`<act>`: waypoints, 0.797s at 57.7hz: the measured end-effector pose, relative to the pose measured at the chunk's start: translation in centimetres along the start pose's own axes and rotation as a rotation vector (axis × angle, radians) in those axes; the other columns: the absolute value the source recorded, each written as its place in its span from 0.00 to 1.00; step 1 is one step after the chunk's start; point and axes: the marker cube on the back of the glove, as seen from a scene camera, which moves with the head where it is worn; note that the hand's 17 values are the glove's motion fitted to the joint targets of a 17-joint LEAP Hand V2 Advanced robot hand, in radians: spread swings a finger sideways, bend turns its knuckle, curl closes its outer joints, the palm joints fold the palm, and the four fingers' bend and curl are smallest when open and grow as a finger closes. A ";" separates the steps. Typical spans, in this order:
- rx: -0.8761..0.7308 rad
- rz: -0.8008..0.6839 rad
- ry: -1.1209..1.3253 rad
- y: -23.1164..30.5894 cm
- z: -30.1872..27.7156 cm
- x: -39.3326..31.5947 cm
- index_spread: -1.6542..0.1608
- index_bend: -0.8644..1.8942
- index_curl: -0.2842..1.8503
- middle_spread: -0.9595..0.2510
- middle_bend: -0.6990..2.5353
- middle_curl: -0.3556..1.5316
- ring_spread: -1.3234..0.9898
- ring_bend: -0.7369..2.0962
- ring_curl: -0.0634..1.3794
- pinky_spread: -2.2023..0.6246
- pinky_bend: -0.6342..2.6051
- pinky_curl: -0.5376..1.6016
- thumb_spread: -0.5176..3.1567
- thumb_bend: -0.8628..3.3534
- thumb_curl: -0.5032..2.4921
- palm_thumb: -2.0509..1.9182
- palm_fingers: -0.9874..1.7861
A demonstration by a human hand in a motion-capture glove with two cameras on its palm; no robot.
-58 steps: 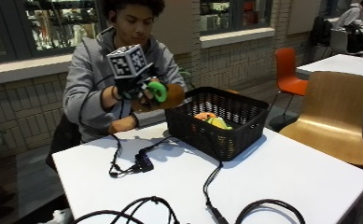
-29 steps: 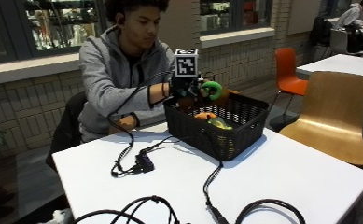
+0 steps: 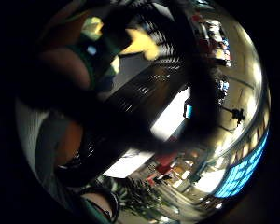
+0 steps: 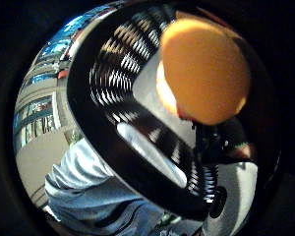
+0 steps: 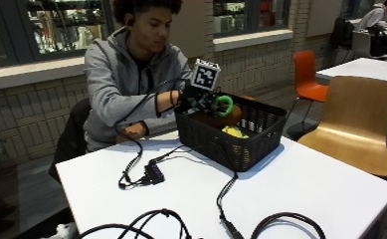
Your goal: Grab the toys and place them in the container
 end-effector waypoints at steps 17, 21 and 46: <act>0.285 -0.073 -0.266 8.5 -2.1 2.8 0.71 0.37 0.34 0.71 0.25 0.28 0.58 0.41 0.23 0.80 0.54 0.40 0.59 0.30 0.41 0.63 0.27; 0.317 -0.015 -0.289 11.6 -1.8 4.1 0.71 0.38 0.34 0.70 0.24 0.27 0.58 0.40 0.23 0.80 0.54 0.40 0.59 0.32 0.40 0.63 0.29; 0.439 0.536 -0.354 29.7 10.9 8.8 0.71 0.41 0.35 0.74 0.25 0.26 0.57 0.38 0.23 0.80 0.50 0.39 0.59 0.38 0.35 0.59 0.31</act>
